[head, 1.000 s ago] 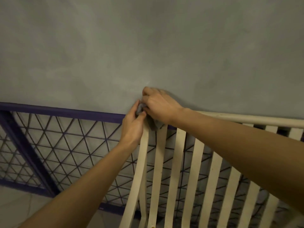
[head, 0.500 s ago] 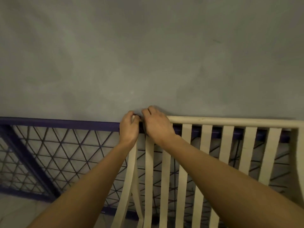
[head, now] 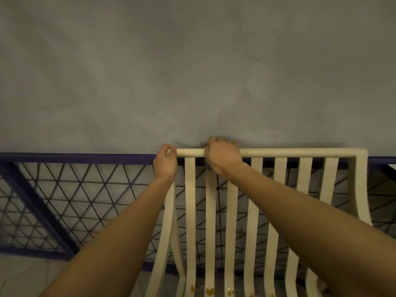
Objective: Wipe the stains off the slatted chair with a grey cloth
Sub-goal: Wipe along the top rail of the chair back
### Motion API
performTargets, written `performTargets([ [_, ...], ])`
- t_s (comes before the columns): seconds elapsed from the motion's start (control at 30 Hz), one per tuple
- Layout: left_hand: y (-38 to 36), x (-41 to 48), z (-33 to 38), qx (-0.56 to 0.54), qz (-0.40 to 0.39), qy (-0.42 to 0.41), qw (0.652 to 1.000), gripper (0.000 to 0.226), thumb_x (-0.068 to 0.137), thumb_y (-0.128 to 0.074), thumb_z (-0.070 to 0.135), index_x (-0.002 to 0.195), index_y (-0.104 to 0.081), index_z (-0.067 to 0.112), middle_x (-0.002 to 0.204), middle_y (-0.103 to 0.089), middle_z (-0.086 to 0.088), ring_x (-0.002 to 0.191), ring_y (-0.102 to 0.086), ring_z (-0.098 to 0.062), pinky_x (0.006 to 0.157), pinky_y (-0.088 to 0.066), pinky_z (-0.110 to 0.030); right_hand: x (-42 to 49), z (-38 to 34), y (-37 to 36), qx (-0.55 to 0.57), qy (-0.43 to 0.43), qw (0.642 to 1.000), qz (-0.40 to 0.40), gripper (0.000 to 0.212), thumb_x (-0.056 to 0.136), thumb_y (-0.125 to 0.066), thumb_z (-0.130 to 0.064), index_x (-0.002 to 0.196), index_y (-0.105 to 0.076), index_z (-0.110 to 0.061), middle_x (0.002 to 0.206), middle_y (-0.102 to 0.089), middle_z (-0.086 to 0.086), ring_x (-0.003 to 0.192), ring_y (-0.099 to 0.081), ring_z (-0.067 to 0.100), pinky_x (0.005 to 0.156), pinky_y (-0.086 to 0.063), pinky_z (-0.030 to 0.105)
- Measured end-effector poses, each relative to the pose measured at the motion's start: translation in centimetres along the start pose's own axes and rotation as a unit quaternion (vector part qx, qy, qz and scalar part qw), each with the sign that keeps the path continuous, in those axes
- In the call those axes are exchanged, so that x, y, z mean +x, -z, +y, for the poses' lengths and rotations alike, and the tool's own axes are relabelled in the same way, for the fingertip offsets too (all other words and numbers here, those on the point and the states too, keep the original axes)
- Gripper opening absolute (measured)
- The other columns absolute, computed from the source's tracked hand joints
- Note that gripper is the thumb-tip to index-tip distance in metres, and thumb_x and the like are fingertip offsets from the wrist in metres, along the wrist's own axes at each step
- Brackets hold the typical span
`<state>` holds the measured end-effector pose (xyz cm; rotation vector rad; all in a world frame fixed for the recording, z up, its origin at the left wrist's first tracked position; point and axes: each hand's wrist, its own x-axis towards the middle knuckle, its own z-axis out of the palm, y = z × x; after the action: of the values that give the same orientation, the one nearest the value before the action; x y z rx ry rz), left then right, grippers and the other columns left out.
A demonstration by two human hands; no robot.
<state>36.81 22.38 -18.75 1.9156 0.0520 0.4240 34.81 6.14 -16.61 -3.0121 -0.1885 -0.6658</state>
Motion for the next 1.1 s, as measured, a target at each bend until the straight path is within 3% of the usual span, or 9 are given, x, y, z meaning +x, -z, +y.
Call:
performTargets([
  [0.1, 0.0, 0.2, 1.0, 0.01, 0.028, 0.025, 0.999, 0.017, 0.099, -0.043, 0.022, 0.09, -0.055, 0.013, 0.088, -0.056, -0.007, 0.08, -0.051, -0.021, 0.066, -0.036, -0.026, 1.4, -2.7, 1.0, -0.022, 0.014, 0.999, -0.04, 0.019, 0.092, -0.05, -0.019, 0.104, -0.059, -0.007, 0.104, -0.064, 0.012, 0.092, -0.061, 0.03, 0.068, -0.04, 0.034],
  [0.17, 0.5, 1.0, 1.4, 0.078, 0.031, 0.003, 0.996, 0.018, 0.099, -0.043, 0.019, 0.089, -0.056, 0.012, 0.088, -0.058, -0.008, 0.079, -0.052, -0.023, 0.065, -0.039, -0.03, 1.9, -4.1, 1.2, -0.018, 0.019, 0.999, -0.02, 0.018, 0.094, -0.049, -0.02, 0.1, -0.061, -0.008, 0.101, -0.065, 0.011, 0.089, -0.062, 0.029, 0.065, -0.04, 0.033],
  [0.33, 0.7, 1.7, 0.1, 0.237, -0.031, -0.21, 0.948, 0.021, 0.097, -0.043, 0.017, 0.081, -0.055, 0.01, 0.076, -0.062, -0.01, 0.072, -0.059, -0.031, 0.066, -0.047, -0.041, -0.2, -4.0, -2.8, 0.028, 0.102, 0.988, 0.109, 0.021, 0.1, -0.038, -0.024, 0.105, -0.055, -0.012, 0.1, -0.057, 0.008, 0.086, -0.055, 0.027, 0.071, -0.041, 0.038],
  [0.43, 0.9, 2.7, 0.1, 0.271, 0.003, -0.265, 0.925, 0.023, 0.099, -0.038, 0.015, 0.079, -0.049, 0.016, 0.074, -0.06, -0.006, 0.077, -0.059, -0.031, 0.075, -0.039, -0.038, 0.4, -3.7, -2.9, 0.034, 0.129, 0.982, 0.132, 0.025, 0.102, -0.035, -0.028, 0.111, -0.053, -0.013, 0.103, -0.055, 0.008, 0.089, -0.052, 0.026, 0.078, -0.042, 0.038],
  [0.53, 0.1, 2.6, 0.0, 0.273, 0.046, -0.273, 0.921, 0.023, 0.099, -0.035, 0.016, 0.081, -0.048, 0.02, 0.077, -0.058, -0.003, 0.084, -0.056, -0.028, 0.081, -0.032, -0.039, 0.4, -3.3, -1.9, 0.045, 0.113, 0.985, 0.119, 0.032, 0.104, -0.031, -0.032, 0.113, -0.055, -0.013, 0.107, -0.057, 0.008, 0.094, -0.054, 0.026, 0.081, -0.043, 0.038],
  [0.67, -1.7, 1.7, 0.5, 0.285, 0.051, -0.275, 0.917, 0.026, 0.1, -0.034, 0.019, 0.087, -0.057, 0.016, 0.079, -0.062, -0.008, 0.085, -0.056, -0.029, 0.084, -0.034, -0.041, 1.7, -2.6, 1.5, 0.075, 0.067, 0.994, 0.043, 0.043, 0.105, -0.027, -0.033, 0.095, -0.064, -0.013, 0.093, -0.064, 0.014, 0.084, -0.06, 0.031, 0.074, -0.048, 0.039],
  [0.83, -2.5, 1.6, 0.7, 0.317, 0.09, -0.27, 0.905, 0.023, 0.096, -0.036, 0.018, 0.09, -0.058, 0.013, 0.081, -0.063, -0.012, 0.084, -0.057, -0.031, 0.083, -0.035, -0.041, 5.7, -2.8, 3.2, 0.138, 0.006, 0.99, -0.018, 0.039, 0.096, -0.043, -0.027, 0.06, -0.037, -0.014, 0.079, -0.05, 0.014, 0.069, -0.047, 0.027, 0.063, -0.033, 0.032],
  [0.93, -2.5, 0.9, -1.0, 0.329, 0.102, -0.279, 0.896, 0.022, 0.095, -0.037, 0.017, 0.087, -0.057, 0.013, 0.078, -0.064, -0.012, 0.081, -0.058, -0.031, 0.082, -0.035, -0.041, 4.3, -3.8, 0.9, 0.118, 0.027, 0.992, -0.026, 0.035, 0.099, -0.04, -0.022, 0.069, -0.052, -0.009, 0.084, -0.06, 0.017, 0.072, -0.054, 0.03, 0.063, -0.04, 0.034],
  [1.1, -1.8, 2.3, 0.2, 0.366, 0.043, -0.331, 0.869, 0.021, 0.099, -0.037, 0.019, 0.097, -0.057, 0.01, 0.081, -0.067, -0.014, 0.075, -0.061, -0.034, 0.066, -0.035, -0.036, 2.1, -2.9, -1.4, 0.06, 0.1, 0.987, 0.114, 0.027, 0.103, -0.035, -0.022, 0.097, -0.059, -0.011, 0.091, -0.064, 0.01, 0.08, -0.061, 0.029, 0.064, -0.043, 0.036],
])
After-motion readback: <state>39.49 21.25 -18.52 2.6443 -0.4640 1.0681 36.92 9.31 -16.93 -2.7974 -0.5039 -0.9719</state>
